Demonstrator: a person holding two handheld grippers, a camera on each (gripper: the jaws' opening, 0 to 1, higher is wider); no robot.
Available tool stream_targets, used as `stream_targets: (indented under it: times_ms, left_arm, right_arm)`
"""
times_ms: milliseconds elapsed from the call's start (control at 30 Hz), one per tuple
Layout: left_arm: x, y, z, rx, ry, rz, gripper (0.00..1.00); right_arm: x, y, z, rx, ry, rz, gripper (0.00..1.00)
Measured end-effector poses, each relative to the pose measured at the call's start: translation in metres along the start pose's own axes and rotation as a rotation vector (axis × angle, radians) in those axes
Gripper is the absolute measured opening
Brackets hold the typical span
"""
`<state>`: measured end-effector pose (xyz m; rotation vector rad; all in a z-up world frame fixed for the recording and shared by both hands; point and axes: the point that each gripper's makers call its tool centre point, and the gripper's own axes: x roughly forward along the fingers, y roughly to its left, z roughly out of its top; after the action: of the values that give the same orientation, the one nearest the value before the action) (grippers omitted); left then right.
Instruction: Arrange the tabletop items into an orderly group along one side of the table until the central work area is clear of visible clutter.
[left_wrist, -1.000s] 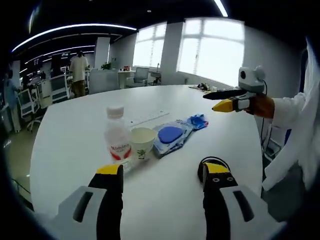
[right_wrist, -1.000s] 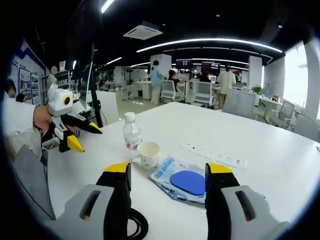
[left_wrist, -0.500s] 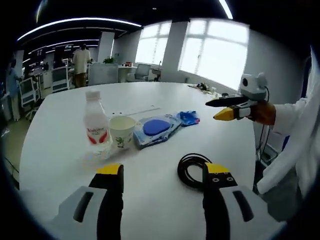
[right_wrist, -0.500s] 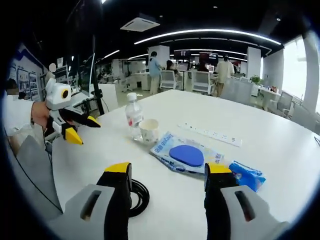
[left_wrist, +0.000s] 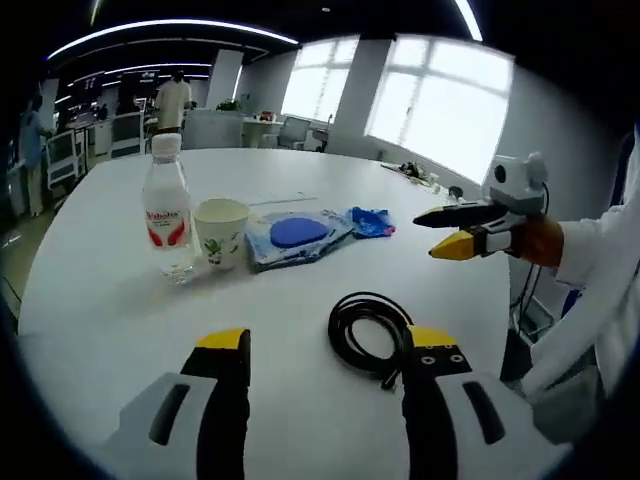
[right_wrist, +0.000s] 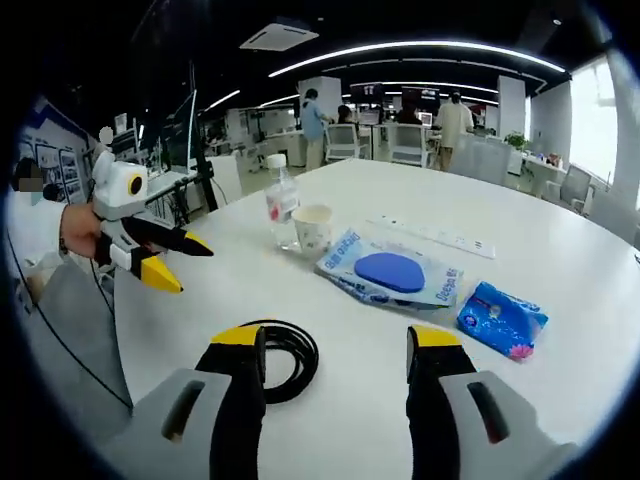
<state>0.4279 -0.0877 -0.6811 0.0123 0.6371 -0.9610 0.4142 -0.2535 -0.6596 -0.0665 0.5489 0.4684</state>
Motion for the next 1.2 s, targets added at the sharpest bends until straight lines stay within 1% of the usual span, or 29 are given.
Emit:
stream_targets:
  times_ms: [233, 333, 400, 533, 567, 600, 633, 700, 900, 967, 1033, 1133, 1200]
  left_arm:
    - [0.017, -0.008, -0.016, -0.042, 0.022, 0.006, 0.58]
    - [0.022, -0.010, -0.019, -0.061, 0.025, 0.012, 0.56]
    - [0.026, -0.011, -0.021, -0.075, 0.028, 0.016, 0.54]
    - [0.034, -0.013, -0.024, -0.109, 0.042, 0.020, 0.47]
    - [0.036, -0.014, -0.024, -0.108, 0.038, 0.021, 0.46]
    - [0.039, -0.014, -0.025, -0.111, 0.047, 0.024, 0.46]
    - [0.041, -0.016, -0.027, -0.113, 0.057, 0.026, 0.46]
    - [0.045, -0.018, -0.027, -0.111, 0.055, 0.027, 0.45]
    - [0.055, -0.020, -0.033, -0.131, 0.078, 0.048, 0.39]
    - [0.058, -0.021, -0.039, -0.130, 0.105, 0.054, 0.37]
    - [0.060, -0.022, -0.040, -0.137, 0.105, 0.055, 0.37]
    - [0.063, -0.023, -0.042, -0.155, 0.110, 0.055, 0.35]
    - [0.065, -0.025, -0.045, -0.157, 0.120, 0.056, 0.35]
  right_arm:
    - [0.008, 0.006, -0.019, 0.012, 0.039, 0.028, 0.54]
    - [0.012, 0.008, -0.027, 0.005, 0.058, 0.035, 0.51]
    - [0.015, 0.008, -0.030, 0.026, 0.063, 0.043, 0.50]
    - [0.023, 0.008, -0.039, 0.047, 0.083, 0.047, 0.46]
    - [0.025, 0.009, -0.043, 0.044, 0.094, 0.049, 0.45]
    - [0.028, 0.010, -0.047, 0.045, 0.110, 0.050, 0.44]
    - [0.029, 0.011, -0.048, 0.053, 0.112, 0.054, 0.44]
    - [0.034, 0.013, -0.053, 0.069, 0.130, 0.063, 0.42]
    - [0.045, 0.020, -0.066, 0.110, 0.171, 0.081, 0.39]
    - [0.046, 0.020, -0.069, 0.125, 0.189, 0.077, 0.35]
    - [0.048, 0.020, -0.070, 0.143, 0.186, 0.079, 0.32]
    - [0.052, 0.022, -0.077, 0.172, 0.208, 0.084, 0.31]
    - [0.053, 0.023, -0.078, 0.189, 0.215, 0.086, 0.27]
